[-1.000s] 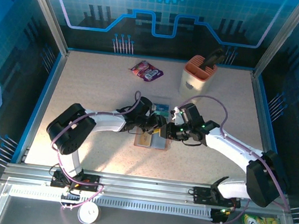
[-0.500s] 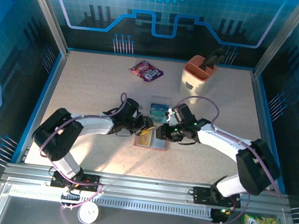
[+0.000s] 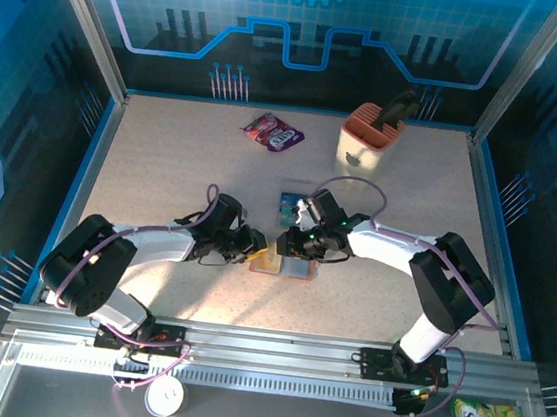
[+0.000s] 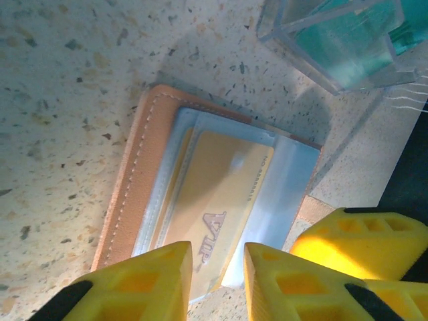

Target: Take the credit cards out of the card holder

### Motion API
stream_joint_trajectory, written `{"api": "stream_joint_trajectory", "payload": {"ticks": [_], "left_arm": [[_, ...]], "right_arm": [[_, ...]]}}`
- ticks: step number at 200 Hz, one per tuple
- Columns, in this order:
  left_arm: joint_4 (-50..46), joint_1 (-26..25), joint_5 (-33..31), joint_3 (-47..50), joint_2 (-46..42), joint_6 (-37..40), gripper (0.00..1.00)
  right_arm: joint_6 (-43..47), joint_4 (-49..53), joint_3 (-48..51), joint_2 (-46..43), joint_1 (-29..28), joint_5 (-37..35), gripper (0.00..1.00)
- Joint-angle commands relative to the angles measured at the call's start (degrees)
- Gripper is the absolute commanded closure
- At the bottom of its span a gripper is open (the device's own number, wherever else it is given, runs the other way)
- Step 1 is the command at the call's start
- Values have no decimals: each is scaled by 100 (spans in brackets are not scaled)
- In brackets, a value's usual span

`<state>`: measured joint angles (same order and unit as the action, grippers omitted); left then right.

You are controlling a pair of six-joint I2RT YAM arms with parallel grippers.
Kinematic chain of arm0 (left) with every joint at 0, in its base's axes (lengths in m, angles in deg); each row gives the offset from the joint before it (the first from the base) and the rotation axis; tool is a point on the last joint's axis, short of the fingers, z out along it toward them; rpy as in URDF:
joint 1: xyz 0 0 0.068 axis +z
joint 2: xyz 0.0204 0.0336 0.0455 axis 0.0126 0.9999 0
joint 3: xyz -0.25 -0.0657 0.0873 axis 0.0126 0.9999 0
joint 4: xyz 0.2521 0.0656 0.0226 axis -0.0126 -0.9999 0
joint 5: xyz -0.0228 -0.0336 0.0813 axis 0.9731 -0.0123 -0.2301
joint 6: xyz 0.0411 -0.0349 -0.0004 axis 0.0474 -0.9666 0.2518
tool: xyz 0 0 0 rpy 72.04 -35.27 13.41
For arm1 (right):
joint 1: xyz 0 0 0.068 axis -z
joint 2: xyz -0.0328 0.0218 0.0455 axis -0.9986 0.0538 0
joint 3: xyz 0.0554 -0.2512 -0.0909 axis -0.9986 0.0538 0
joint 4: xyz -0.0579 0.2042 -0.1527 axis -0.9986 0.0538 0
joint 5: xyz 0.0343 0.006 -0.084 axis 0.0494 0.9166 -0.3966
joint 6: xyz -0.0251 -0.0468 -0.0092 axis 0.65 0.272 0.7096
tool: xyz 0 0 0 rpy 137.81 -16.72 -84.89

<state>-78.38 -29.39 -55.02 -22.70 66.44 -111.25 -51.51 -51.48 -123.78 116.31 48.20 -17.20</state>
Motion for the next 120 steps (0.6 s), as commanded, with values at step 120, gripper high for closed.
{"api": "stream_joint_trajectory", "payload": {"ticks": [120], "left_arm": [[-729, 36, -4, -41, 161, 400, 80]], "right_arm": [[-176, -215, -188, 440, -142, 175, 64]]}}
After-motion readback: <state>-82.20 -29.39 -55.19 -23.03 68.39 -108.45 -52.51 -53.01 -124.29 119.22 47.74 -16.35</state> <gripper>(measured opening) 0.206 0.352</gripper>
